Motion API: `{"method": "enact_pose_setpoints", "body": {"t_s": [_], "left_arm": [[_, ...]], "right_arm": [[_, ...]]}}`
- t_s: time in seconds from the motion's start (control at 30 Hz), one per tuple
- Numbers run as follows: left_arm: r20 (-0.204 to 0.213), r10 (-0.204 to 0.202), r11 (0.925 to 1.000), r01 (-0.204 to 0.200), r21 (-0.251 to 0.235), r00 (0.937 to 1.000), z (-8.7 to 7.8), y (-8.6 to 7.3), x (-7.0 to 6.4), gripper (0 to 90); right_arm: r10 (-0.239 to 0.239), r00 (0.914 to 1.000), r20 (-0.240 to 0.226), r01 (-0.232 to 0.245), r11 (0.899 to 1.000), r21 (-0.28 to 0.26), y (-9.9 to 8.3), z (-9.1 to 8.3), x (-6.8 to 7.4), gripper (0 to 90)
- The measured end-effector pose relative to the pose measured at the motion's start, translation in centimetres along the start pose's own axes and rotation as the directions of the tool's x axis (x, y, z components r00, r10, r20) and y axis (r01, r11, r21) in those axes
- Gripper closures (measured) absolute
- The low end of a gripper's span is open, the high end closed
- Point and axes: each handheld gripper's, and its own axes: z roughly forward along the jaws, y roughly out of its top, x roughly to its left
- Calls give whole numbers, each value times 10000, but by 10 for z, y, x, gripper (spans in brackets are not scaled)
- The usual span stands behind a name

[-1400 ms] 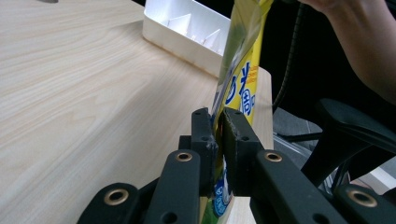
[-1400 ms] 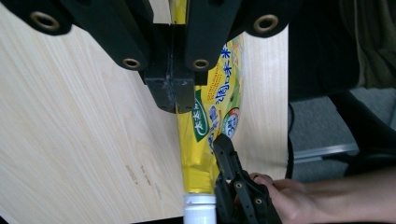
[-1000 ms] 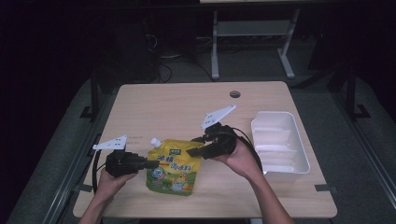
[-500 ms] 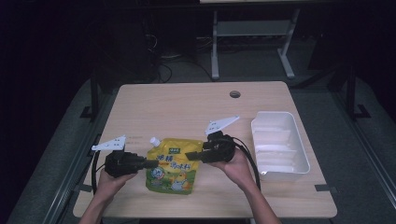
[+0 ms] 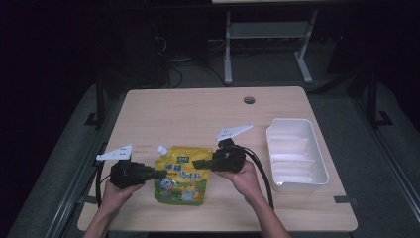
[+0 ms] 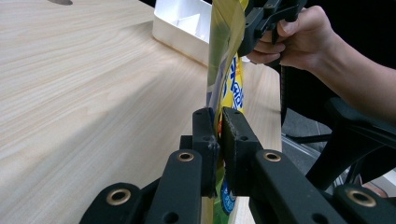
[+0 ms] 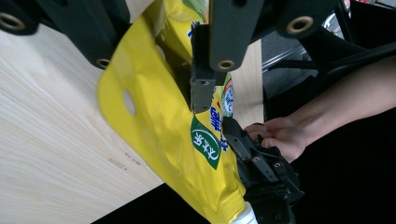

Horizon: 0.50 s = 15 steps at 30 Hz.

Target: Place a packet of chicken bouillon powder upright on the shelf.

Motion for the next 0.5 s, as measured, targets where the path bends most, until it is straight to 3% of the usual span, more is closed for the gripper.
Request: {"method": "enact_pose_setpoints", "body": {"t_s": [0.17, 0.5], "left_arm": [[29, -12, 10000, 13, -55, 10000, 0, 0, -1, 835], [-411, 249, 9995, -241, 179, 9988, -3, 1, -4, 809]], "right_arm": [[-218, 9997, -130, 219, 9998, 28, 1, -1, 4, 877], [-663, 9977, -136, 670, 9964, 525, 10, 1, 13, 893]]}}
